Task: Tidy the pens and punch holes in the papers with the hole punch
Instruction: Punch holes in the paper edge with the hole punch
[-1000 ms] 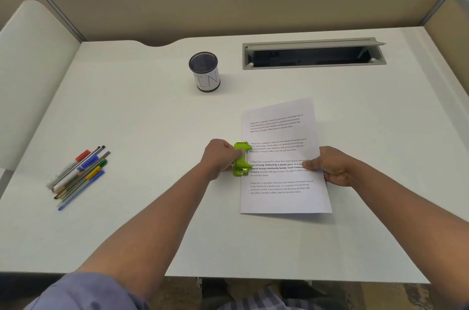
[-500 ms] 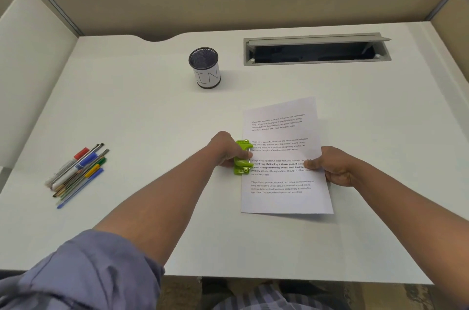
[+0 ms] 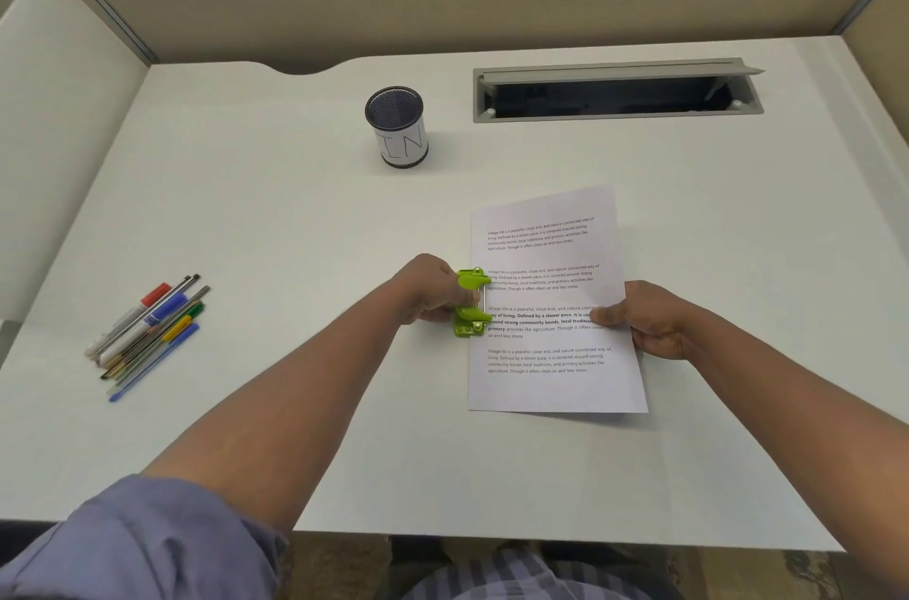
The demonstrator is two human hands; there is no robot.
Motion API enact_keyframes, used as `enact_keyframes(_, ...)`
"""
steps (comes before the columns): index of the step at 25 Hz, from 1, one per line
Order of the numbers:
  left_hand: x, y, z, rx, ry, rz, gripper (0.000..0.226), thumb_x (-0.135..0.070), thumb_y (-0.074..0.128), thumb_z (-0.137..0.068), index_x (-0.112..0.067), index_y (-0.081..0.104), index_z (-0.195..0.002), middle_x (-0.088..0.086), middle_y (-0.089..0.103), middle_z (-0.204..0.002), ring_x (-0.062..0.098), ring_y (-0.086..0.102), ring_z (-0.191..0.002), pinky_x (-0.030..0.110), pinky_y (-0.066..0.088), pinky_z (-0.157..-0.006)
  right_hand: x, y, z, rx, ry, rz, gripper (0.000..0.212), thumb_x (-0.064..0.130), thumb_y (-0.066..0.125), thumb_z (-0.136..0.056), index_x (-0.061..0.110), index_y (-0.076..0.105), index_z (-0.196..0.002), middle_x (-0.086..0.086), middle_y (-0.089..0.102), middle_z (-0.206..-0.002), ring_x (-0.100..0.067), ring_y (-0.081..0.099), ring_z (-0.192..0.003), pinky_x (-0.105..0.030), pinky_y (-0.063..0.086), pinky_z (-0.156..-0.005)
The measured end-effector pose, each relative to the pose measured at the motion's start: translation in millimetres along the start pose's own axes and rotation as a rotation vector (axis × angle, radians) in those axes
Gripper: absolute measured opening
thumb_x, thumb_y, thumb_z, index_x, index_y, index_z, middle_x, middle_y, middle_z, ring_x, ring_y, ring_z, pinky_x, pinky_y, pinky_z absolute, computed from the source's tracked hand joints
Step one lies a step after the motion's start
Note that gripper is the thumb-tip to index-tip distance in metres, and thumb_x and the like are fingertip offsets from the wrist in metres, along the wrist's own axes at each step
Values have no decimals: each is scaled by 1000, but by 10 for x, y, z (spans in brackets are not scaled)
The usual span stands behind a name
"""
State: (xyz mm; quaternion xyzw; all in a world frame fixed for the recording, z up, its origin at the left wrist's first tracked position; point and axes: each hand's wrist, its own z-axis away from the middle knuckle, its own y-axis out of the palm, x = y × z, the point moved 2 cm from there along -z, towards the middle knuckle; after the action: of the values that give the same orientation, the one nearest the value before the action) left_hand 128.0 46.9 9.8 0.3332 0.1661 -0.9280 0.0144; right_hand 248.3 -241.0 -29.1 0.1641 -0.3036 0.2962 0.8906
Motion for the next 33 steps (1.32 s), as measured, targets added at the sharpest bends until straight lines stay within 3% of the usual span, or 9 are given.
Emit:
enact_keyframes(2, 14, -7, 10, -20, 15, -13, 39, -7, 87, -77, -15, 49, -74, 14, 64, -91, 29, 68, -85, 44, 61, -86, -3, 9, 1, 1, -1, 3, 34, -11, 61, -92, 8, 66, -120, -11, 77, -114, -31, 75, -101, -45, 62, -78)
enact_keyframes(7, 21, 25, 19, -29, 34, 18, 41, -8, 88, -76, -15, 48, -76, 13, 65, -94, 27, 68, -84, 37, 62, -76, 5, 12, 8, 6, -12, -7, 34, -12, 61, -91, 8, 67, -118, -11, 78, -111, -28, 77, -95, -40, 63, -68)
enact_keyframes(15, -9, 74, 6, -70, -13, -45, 40, -13, 89, -75, -13, 50, -82, 11, 61, -91, 25, 63, -79, 30, 57, -58, 23, 22, 36, -4, -6, 7, 33, -12, 60, -92, 8, 67, -118, -12, 77, -113, -31, 75, -100, -44, 62, -78)
enact_keyframes(19, -49, 48, -70, -59, -77, -130, 43, -16, 91, -74, -11, 50, -86, 11, 58, -79, 25, 56, -70, 33, 57, -65, 39, 29, 34, -7, 1, 20, 35, -12, 60, -93, 6, 65, -122, -11, 77, -114, -31, 74, -102, -44, 61, -81)
enact_keyframes(22, -13, 52, -144, -28, -113, -121, 46, -14, 91, -74, -14, 45, -80, 7, 45, -64, 21, 40, -57, 33, 46, -62, 28, 6, 8, -7, 8, 27, 36, -11, 61, -92, 5, 64, -124, -12, 76, -115, -32, 74, -103, -45, 61, -81)
enact_keyframes(29, 49, 63, -235, -93, -73, -178, 54, -20, 94, -68, -14, 40, -72, 7, 44, -68, 23, 40, -60, 30, 43, -55, -12, -42, -58, 15, 24, 21, 35, -9, 62, -92, 9, 66, -122, -12, 76, -116, -34, 73, -106, -56, 56, -94)
enact_keyframes(33, 59, 79, -216, -63, -52, -173, 50, -16, 90, -73, -14, 41, -70, 5, 42, -66, 22, 38, -58, 30, 39, -54, 17, 5, -2, -12, 13, 15, 34, -11, 61, -92, 7, 66, -121, -13, 77, -113, -34, 74, -103, -52, 58, -89)
